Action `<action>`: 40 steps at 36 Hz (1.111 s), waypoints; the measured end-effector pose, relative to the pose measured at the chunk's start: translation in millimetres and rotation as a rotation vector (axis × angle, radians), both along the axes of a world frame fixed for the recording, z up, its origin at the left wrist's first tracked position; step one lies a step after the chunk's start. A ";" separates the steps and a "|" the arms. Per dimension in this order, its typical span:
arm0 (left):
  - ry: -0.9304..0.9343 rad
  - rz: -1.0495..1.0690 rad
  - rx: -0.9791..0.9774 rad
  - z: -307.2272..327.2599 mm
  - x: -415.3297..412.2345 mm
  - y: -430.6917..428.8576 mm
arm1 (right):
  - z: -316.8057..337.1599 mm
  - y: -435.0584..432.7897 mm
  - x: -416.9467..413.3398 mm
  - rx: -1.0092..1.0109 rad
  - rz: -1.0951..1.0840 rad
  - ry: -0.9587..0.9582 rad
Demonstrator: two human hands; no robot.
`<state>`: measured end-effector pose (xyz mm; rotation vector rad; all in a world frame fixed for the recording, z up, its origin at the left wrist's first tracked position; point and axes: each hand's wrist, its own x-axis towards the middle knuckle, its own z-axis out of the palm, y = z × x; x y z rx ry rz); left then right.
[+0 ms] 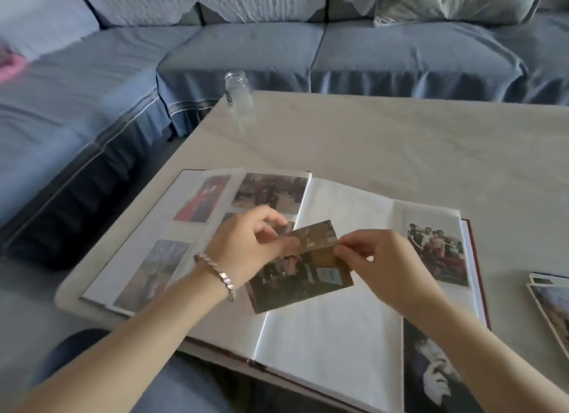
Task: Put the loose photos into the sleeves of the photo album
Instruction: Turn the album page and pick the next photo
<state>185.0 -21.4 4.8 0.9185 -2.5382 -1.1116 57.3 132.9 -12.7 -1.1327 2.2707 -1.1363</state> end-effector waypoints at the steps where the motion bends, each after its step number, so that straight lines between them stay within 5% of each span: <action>1: 0.044 0.067 0.020 -1.6 4.8 -2.8 | -1.6 -4.8 2.1 -0.039 -0.034 -0.020; 9: 0.194 0.399 0.439 -18.2 40.9 -27.8 | -11.8 -43.8 23.8 -0.197 -0.066 -0.253; 12: 0.231 0.434 0.352 -27.4 55.5 -37.8 | -16.6 -58.5 31.7 -0.140 -0.013 -0.278; 17: 0.141 0.519 0.109 -41.7 83.6 -61.1 | -27.7 -78.2 25.4 0.065 0.136 0.166; 23: 0.099 0.573 -0.096 -52.4 111.1 -77.8 | -42.4 -103.1 6.3 0.270 0.330 0.402; 40: 0.177 0.634 -0.343 -76.2 159.2 -89.7 | -64.3 -104.3 6.2 0.172 0.273 0.455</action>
